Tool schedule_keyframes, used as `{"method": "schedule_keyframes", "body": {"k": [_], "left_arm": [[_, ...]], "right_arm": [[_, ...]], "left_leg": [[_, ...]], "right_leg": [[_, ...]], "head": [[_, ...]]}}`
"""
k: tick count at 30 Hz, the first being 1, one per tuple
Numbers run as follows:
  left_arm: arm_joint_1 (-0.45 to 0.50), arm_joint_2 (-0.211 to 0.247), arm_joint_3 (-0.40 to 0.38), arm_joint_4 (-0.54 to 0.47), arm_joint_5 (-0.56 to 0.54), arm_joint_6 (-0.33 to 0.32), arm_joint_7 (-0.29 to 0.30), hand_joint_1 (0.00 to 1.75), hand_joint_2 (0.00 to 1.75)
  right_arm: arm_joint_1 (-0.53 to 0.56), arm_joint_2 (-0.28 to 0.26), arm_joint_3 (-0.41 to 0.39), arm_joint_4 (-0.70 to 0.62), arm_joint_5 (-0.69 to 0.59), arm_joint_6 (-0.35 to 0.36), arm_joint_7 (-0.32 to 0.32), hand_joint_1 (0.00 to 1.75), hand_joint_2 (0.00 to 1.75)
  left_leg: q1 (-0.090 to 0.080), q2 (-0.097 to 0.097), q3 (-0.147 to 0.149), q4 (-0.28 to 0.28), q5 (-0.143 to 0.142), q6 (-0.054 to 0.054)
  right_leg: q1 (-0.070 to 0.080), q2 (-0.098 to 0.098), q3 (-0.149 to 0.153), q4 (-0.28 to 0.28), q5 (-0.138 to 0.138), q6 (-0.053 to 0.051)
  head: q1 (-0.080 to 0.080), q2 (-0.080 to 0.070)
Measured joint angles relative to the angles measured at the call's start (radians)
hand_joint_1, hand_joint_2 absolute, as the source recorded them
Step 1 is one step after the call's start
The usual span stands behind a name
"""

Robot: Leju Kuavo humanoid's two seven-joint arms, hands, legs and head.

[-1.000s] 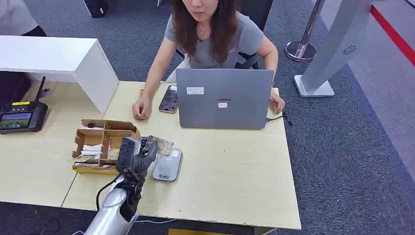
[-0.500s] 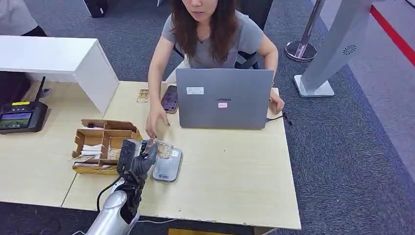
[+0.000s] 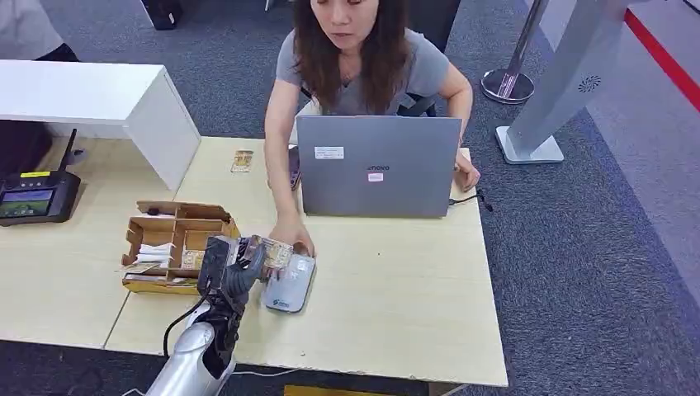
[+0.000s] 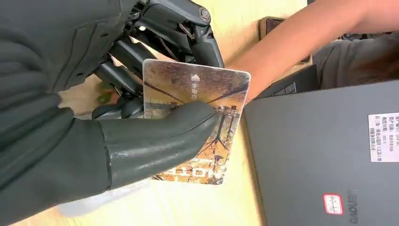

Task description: Pass the card to the sensor for recognition and then transmit it.

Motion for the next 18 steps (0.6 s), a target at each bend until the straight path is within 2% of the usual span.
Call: {"method": "schedule_keyframes", "body": {"k": [18], "left_arm": [[-0.001,-0.005,0.0,0.0,0.003,0.002,0.0,1.75,1.75]], "right_arm": [[-0.001,0.0,0.006,0.0,0.002,0.003,0.002,0.0,1.75]], "left_leg": [[0.0,0.0,0.0,0.0,0.0,0.0]], "right_leg": [[0.0,0.0,0.0,0.0,0.0,0.0]], "head": [[0.0,0.0]]}}
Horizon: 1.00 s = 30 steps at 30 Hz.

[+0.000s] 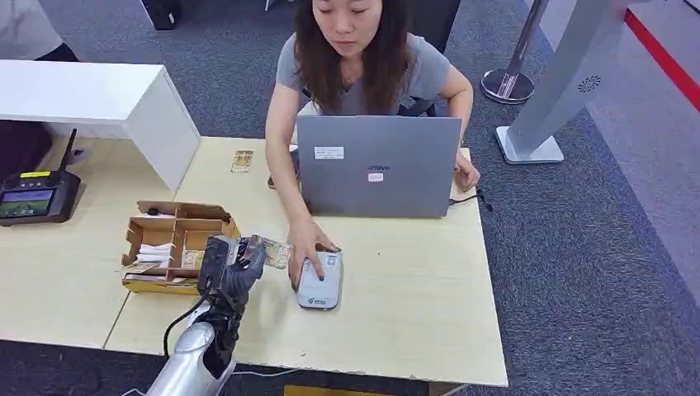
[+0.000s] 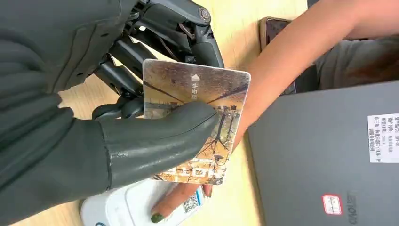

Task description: Pass the card to the sensor for recognition and then transmit it.

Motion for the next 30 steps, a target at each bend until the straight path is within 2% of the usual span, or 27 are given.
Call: {"method": "schedule_keyframes", "body": {"k": [5,12,24,30], "left_arm": [[-0.001,-0.007,0.0,0.002,0.007,-0.003,0.001,1.75,1.75],[-0.016,-0.021,0.0,0.028,0.052,-0.041,0.015,1.75,1.75],[-0.051,-0.035,0.0,0.087,0.077,-0.046,0.016,1.75,1.75],[-0.062,-0.035,0.0,0.137,0.109,-0.061,0.066,1.75,1.75]], "right_arm": [[-0.001,0.0,0.005,0.0,0.001,0.0,0.001,0.0,1.75],[-0.004,0.0,0.02,0.0,0.005,0.003,0.01,0.0,1.75],[-0.011,0.002,0.035,0.0,0.01,0.006,0.019,0.0,1.75],[-0.015,0.002,0.044,0.0,0.016,0.006,0.019,0.0,1.75]], "left_leg": [[0.0,0.0,0.0,0.0,0.0,0.0],[0.0,0.0,0.0,0.0,0.0,0.0],[0.0,0.0,0.0,0.0,0.0,0.0],[0.0,0.0,0.0,0.0,0.0,0.0]], "right_leg": [[0.0,0.0,0.0,0.0,0.0,0.0],[0.0,0.0,0.0,0.0,0.0,0.0],[0.0,0.0,0.0,0.0,0.0,0.0],[0.0,0.0,0.0,0.0,0.0,0.0]], "head": [[0.0,0.0],[0.0,0.0],[0.0,0.0],[0.0,0.0]]}}
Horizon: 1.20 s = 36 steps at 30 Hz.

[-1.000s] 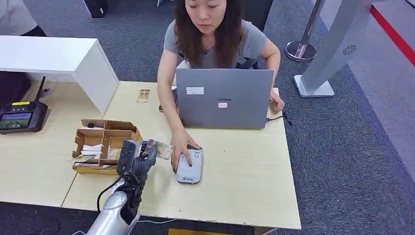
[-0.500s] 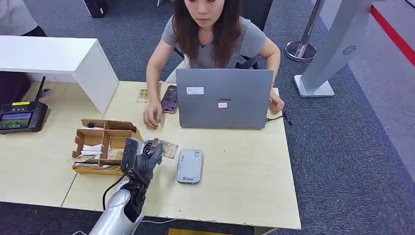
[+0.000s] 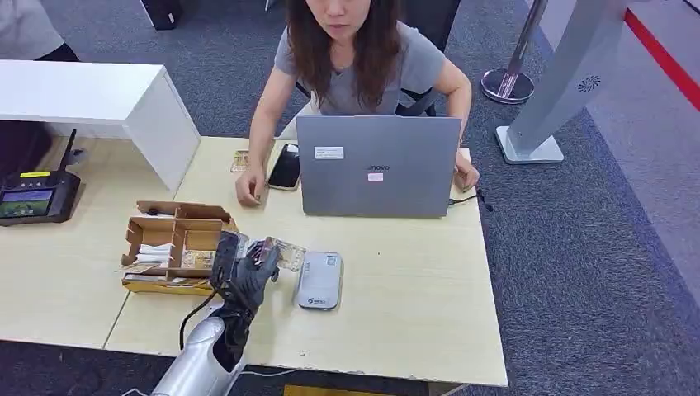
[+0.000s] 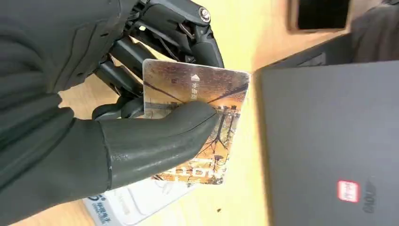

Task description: Pass the card to the sensor for recognition and then transmit it.

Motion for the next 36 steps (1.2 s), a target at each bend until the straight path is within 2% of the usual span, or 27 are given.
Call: {"method": "schedule_keyframes", "body": {"k": [3,13,25,33,36], "left_arm": [[-0.008,0.0,0.0,0.033,0.018,-0.016,0.022,1.75,1.75],[-0.015,0.002,0.0,0.085,0.042,-0.035,0.037,1.75,1.75],[-0.02,0.007,0.0,0.096,0.059,-0.035,0.027,1.75,1.75],[-0.02,0.008,0.0,0.094,0.055,-0.031,-0.025,1.75,1.75],[-0.008,0.007,0.0,0.052,0.018,-0.018,-0.102,1.75,1.75]], "right_arm": [[-0.002,0.0,0.005,0.0,0.002,0.0,0.003,0.0,1.75],[-0.006,0.003,0.022,0.0,0.003,0.002,0.003,0.0,1.75],[-0.006,0.004,0.03,0.0,0.002,0.0,0.011,0.0,1.75],[-0.006,0.004,0.039,0.0,0.0,0.0,0.011,0.0,1.75],[-0.005,0.004,0.043,0.0,-0.013,0.003,0.004,0.0,1.75]], "left_leg": [[0.0,0.0,0.0,0.0,0.0,0.0],[0.0,0.0,0.0,0.0,0.0,0.0],[0.0,0.0,0.0,0.0,0.0,0.0],[0.0,0.0,0.0,0.0,0.0,0.0],[0.0,0.0,0.0,0.0,0.0,0.0]], "right_leg": [[0.0,0.0,0.0,0.0,0.0,0.0],[0.0,0.0,0.0,0.0,0.0,0.0],[0.0,0.0,0.0,0.0,0.0,0.0],[0.0,0.0,0.0,0.0,0.0,0.0],[0.0,0.0,0.0,0.0,0.0,0.0]], "head": [[0.0,0.0],[0.0,0.0],[0.0,0.0],[0.0,0.0],[0.0,0.0]]}}
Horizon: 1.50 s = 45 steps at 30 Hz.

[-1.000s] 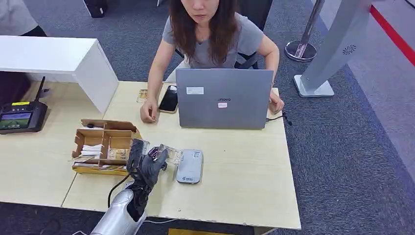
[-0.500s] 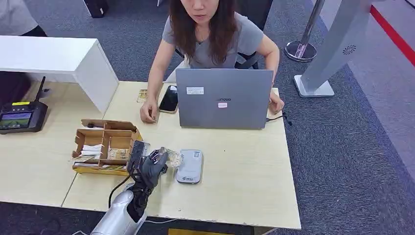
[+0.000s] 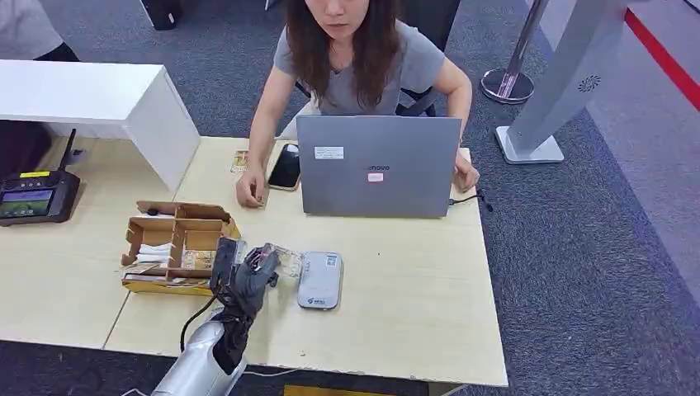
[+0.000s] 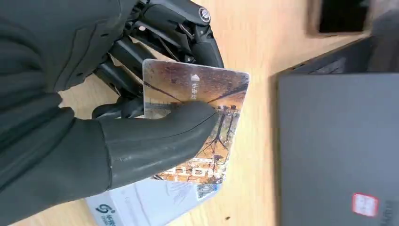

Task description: Pass the card to the sensor for recognition and then transmit it.

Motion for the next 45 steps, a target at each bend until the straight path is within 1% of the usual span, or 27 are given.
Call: {"method": "schedule_keyframes", "body": {"k": [2,5,10,13,16,21,23,27,29,35,40,45], "left_arm": [[0.008,-0.001,0.0,-0.06,-0.024,0.012,-0.025,1.75,1.75],[0.015,-0.001,0.0,-0.137,-0.039,0.023,-0.026,1.75,1.75],[0.028,-0.001,0.0,-0.222,-0.042,0.017,-0.044,1.75,1.75],[0.032,0.001,0.001,-0.279,-0.046,0.018,-0.041,1.75,1.75],[0.034,0.005,0.006,-0.327,-0.058,0.029,-0.035,1.75,1.75],[0.036,0.013,0.013,-0.364,-0.064,0.049,-0.034,1.75,1.75],[0.035,0.017,0.022,-0.367,-0.097,0.09,-0.036,1.75,1.75],[0.031,0.038,0.06,-0.364,-0.153,0.213,-0.023,1.75,1.75],[0.027,0.049,0.088,-0.354,-0.164,0.243,-0.023,1.75,1.75],[-0.002,0.089,0.171,-0.292,-0.185,0.294,-0.023,1.75,1.75],[-0.038,0.119,0.216,-0.242,-0.209,0.303,-0.024,1.75,1.75],[-0.053,0.129,0.233,-0.213,-0.223,0.306,-0.028,1.75,1.75]], "right_arm": [[0.0,0.0,0.001,0.0,-0.002,0.002,-0.004,0.0,1.75],[0.001,0.0,0.003,0.0,-0.002,0.005,-0.005,0.0,1.75],[0.001,0.0,0.003,0.0,-0.005,0.008,-0.005,0.0,1.75],[0.003,0.0,0.003,0.0,-0.012,0.009,-0.008,0.0,1.75],[0.005,0.0,0.003,0.0,-0.019,0.01,-0.009,0.0,1.75],[0.007,0.0,0.003,0.0,-0.021,0.01,-0.013,0.0,1.75],[0.007,0.0,0.003,0.0,-0.022,0.01,-0.014,0.0,1.75],[0.008,0.0,0.003,0.0,-0.037,0.003,-0.014,0.0,1.75],[0.008,0.0,0.003,0.0,-0.037,0.002,-0.014,0.0,1.75],[0.007,0.0,0.003,0.0,-0.034,0.002,-0.012,0.0,1.75],[0.006,0.0,0.004,0.0,-0.034,0.005,-0.009,0.0,1.75],[0.006,0.0,0.004,0.0,-0.032,0.007,-0.007,0.0,1.75]], "left_leg": [[0.0,0.0,0.0,0.0,0.0,0.0],[0.0,0.0,0.0,0.0,0.0,0.0],[0.0,0.0,0.0,0.0,0.0,0.0],[0.0,0.0,0.0,0.0,0.0,0.0],[0.0,0.0,0.0,0.0,0.0,0.0],[0.0,0.0,0.0,0.0,0.0,0.0],[0.0,0.0,0.0,0.0,0.0,0.0],[0.0,0.0,0.0,0.0,0.0,0.0],[0.001,0.0,0.0,0.0,0.0,0.0],[0.001,0.0,0.0,0.0,0.0,0.0],[0.001,0.0,0.0,0.0,0.0,0.0],[0.0,0.0,0.0,0.0,0.0,0.0]], "right_leg": [[0.0,0.0,0.0,0.0,0.0,0.0],[0.0,0.0,0.0,0.0,0.0,0.0],[0.0,0.0,0.0,0.0,0.0,0.0],[0.0,0.0,0.0,0.0,0.0,0.0],[0.0,0.0,0.0,0.0,0.0,0.0],[0.0,0.0,0.0,0.0,0.0,0.0],[0.0,0.0,0.0,0.0,0.0,0.0],[0.0,0.0,0.0,0.0,0.0,0.0],[0.0,0.0,0.0,0.0,0.0,0.0],[0.0,0.0,0.0,0.0,0.0,0.0],[0.0,0.0,0.0,0.0,0.0,0.0],[0.0,0.0,0.0,0.0,0.0,0.0]], "head": [[0.0,0.0],[0.0,0.0],[0.0,0.0],[0.0,0.0],[0.0,0.0],[0.0,0.0],[0.0,0.0],[0.0,0.0],[0.0,0.0],[0.0,0.0],[0.0,0.0],[0.0,0.0]]}}
